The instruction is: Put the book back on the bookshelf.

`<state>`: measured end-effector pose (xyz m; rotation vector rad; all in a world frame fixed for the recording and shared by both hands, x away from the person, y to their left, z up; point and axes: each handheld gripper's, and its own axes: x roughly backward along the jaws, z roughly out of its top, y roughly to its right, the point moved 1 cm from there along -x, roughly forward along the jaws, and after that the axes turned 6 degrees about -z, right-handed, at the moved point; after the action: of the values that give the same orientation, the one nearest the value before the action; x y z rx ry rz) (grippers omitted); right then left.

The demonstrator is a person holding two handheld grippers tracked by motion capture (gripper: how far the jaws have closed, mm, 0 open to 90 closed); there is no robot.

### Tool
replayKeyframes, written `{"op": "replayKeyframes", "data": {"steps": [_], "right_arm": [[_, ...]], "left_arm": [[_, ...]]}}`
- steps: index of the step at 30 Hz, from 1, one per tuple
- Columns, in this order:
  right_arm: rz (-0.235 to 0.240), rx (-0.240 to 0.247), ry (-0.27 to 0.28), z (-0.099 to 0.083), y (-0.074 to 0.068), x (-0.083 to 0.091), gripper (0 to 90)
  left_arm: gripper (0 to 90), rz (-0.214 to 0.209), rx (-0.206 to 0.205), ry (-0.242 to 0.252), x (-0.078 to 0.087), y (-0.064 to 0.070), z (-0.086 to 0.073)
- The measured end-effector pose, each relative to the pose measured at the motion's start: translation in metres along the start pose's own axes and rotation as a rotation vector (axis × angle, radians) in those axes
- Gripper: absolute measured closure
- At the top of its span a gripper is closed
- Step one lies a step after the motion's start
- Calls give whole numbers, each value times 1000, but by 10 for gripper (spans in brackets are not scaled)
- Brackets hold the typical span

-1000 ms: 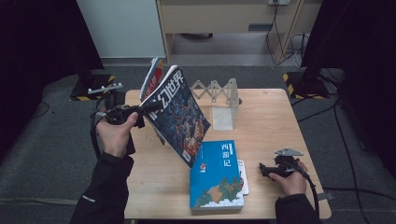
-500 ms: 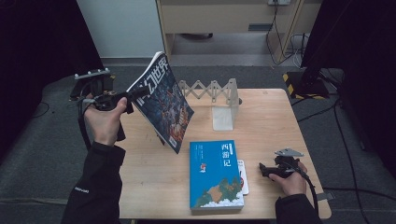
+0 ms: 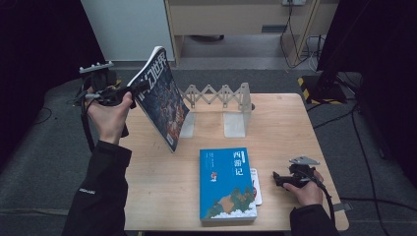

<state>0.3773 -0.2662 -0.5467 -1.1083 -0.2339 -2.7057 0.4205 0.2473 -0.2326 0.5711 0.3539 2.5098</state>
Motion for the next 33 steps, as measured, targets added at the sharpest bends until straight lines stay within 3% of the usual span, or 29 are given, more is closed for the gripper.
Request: {"op": "replayKeyframes", "data": {"steps": [8, 16, 33], "right_arm": [[1, 2, -2, 0, 0, 0, 6], [2, 2, -4, 0, 0, 0, 6], [0, 3, -1, 0, 0, 0, 6]], "left_arm": [[818, 51, -6, 12, -17, -8, 4], [818, 114, -35, 1, -42, -6, 0], [818, 167, -65, -8, -92, -1, -17]]}}
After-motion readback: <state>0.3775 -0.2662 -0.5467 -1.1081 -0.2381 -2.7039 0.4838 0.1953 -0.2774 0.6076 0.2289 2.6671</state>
